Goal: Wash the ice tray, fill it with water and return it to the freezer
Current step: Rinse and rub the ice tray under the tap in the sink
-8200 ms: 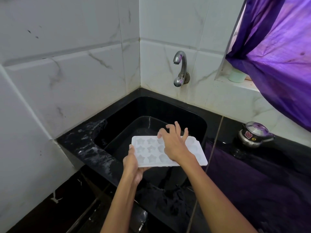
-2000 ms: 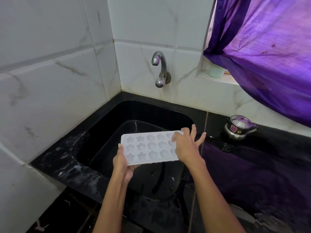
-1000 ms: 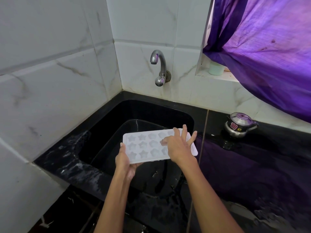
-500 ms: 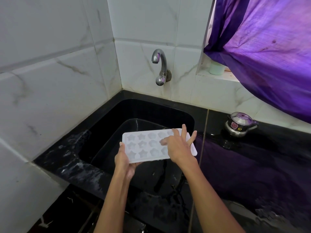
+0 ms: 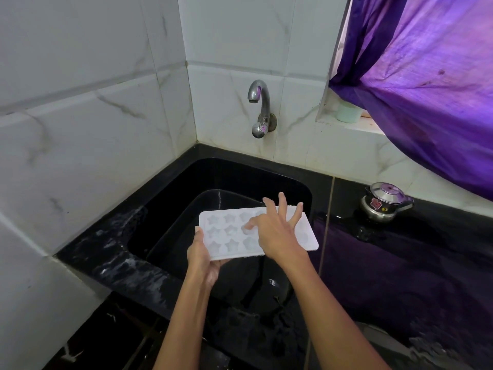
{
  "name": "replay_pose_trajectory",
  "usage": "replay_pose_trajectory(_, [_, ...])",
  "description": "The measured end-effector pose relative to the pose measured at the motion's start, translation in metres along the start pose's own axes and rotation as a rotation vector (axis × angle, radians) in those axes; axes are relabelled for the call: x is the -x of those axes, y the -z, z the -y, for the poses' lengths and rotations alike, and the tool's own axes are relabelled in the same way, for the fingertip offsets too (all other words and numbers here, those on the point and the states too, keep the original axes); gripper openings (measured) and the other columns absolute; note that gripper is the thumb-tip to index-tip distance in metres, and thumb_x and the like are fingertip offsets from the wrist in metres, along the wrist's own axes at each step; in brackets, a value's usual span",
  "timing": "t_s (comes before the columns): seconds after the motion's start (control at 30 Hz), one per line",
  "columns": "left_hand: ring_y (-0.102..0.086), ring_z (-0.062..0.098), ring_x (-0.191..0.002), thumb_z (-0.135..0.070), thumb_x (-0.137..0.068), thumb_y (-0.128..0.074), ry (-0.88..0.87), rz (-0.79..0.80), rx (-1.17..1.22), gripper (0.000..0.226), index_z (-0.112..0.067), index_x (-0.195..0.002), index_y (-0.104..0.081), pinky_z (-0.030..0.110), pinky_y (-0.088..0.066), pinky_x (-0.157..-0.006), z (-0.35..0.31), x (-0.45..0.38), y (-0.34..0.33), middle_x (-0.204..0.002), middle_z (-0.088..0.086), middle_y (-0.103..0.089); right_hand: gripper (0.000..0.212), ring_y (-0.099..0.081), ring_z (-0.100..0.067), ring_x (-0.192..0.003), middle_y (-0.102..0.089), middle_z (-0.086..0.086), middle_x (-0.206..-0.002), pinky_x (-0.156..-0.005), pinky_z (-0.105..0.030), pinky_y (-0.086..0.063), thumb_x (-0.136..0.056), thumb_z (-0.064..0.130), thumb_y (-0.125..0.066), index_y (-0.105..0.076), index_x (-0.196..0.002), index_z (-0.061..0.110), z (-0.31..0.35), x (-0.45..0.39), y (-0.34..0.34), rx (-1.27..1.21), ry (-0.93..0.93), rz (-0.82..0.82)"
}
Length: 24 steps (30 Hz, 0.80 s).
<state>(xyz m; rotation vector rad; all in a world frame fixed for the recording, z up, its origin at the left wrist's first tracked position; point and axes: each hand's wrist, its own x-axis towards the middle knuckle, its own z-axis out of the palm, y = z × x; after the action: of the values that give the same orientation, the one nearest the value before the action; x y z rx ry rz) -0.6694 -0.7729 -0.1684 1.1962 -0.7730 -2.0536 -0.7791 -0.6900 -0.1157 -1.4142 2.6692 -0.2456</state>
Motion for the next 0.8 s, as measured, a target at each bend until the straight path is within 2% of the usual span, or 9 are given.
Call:
replay_pose_trajectory(0.13, [-0.067,0.034,-0.090,-0.046,-0.099,-0.034,0.003,0.011,0.004,0.042,-0.014,-0.096,-0.061,0.052,-0.055,-0.076,-0.0014,-0.0004,-0.0008,-0.097,0.013,-0.070,0.070,0.021,-0.040,-0.143,-0.005,-0.013,-0.159,-0.106,-0.067,0.018,-0.077,-0.016,-0.053,-0.061,-0.123,0.036,0.0058,0.0031,-0.0013,0.041,0.011,0.035])
replay_pose_trajectory(0.33, [-0.067,0.035,-0.090,-0.046,-0.099,-0.034,0.017,0.013,0.004,0.042,-0.013,-0.097,-0.061,0.053,-0.055,-0.077,-0.0005,-0.0008,-0.0014,-0.098,0.014,-0.070,0.063,0.018,-0.040,-0.144,-0.021,-0.010,-0.152,-0.105,-0.066,0.020,-0.076,-0.016,-0.055,-0.066,-0.113,0.034,0.0031,0.0049,-0.0026,0.049,0.006,0.024])
replay_pose_trajectory(0.43, [-0.068,0.035,-0.089,-0.045,-0.099,-0.034,0.018,0.024,0.001,0.042,-0.013,-0.097,-0.061,0.053,-0.055,-0.077,0.0001,0.0000,-0.0025,-0.097,0.014,-0.070,0.057,0.020,-0.039,-0.143,-0.015,-0.011,-0.155,-0.106,-0.066,0.018,-0.080,-0.011,-0.056,-0.065,-0.116,0.033,0.0045,0.0049,0.0017,0.065,-0.018,0.025])
replay_pose_trajectory(0.53, [-0.067,0.034,-0.088,-0.045,-0.099,-0.034,0.005,0.033,0.013,0.042,-0.012,-0.095,-0.061,0.053,-0.055,-0.077,-0.0003,0.0015,-0.0031,-0.096,0.014,-0.070,0.061,0.020,-0.039,-0.143,-0.007,-0.011,-0.158,-0.106,-0.067,0.018,-0.080,-0.009,-0.057,-0.062,-0.123,0.034,0.0076,0.0061,0.0032,0.088,-0.011,0.017])
replay_pose_trajectory(0.63, [-0.067,0.034,-0.088,-0.044,-0.099,-0.035,-0.008,0.024,0.016,0.041,-0.012,-0.096,-0.060,0.051,-0.055,-0.074,-0.0016,0.0006,-0.0011,-0.096,0.014,-0.070,0.068,0.020,-0.039,-0.143,-0.014,-0.010,-0.155,-0.106,-0.067,0.018,-0.078,-0.013,-0.056,-0.060,-0.124,0.036,0.0075,0.0084,0.0008,0.103,0.011,0.008])
replay_pose_trajectory(0.73, [-0.068,0.035,-0.090,-0.045,-0.099,-0.035,-0.006,0.024,0.004,0.042,-0.012,-0.097,-0.061,0.053,-0.055,-0.076,-0.0012,-0.0001,0.0005,-0.097,0.014,-0.070,0.061,0.019,-0.040,-0.144,-0.019,-0.009,-0.153,-0.106,-0.068,0.017,-0.078,-0.012,-0.056,-0.063,-0.119,0.034,0.0062,0.0084,0.0021,0.104,-0.006,0.018])
replay_pose_trajectory(0.8, [-0.067,0.035,-0.090,-0.044,-0.100,-0.034,-0.007,0.029,-0.005,0.042,-0.013,-0.096,-0.061,0.053,-0.055,-0.078,-0.0008,0.0017,-0.0014,-0.097,0.014,-0.070,0.058,0.019,-0.040,-0.143,-0.014,-0.010,-0.155,-0.106,-0.068,0.017,-0.078,-0.010,-0.058,-0.064,-0.117,0.031,0.0078,0.0093,0.0033,0.108,-0.014,0.009])
